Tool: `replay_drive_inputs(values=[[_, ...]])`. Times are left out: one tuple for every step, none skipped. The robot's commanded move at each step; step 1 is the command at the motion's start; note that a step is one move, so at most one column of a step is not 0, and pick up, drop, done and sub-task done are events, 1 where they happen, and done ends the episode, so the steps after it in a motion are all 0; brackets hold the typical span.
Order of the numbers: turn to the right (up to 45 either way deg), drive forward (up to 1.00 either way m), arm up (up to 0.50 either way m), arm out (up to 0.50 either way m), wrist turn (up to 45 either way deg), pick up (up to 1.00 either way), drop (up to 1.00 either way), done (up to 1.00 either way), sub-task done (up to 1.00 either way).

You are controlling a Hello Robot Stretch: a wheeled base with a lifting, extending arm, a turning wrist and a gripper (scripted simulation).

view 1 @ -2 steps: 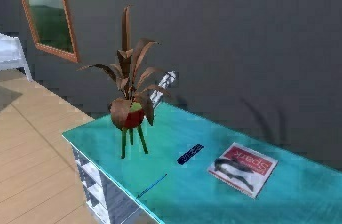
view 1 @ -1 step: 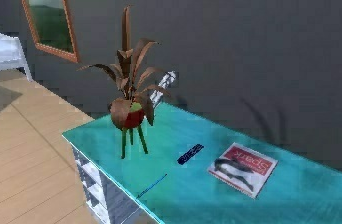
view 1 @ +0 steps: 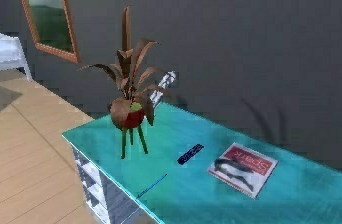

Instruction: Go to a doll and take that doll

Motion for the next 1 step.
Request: replay_drive_inputs(values=[[0.0, 0.00, 0.00, 0.24, 0.0, 0.00, 0.00, 0.00, 0.00]])
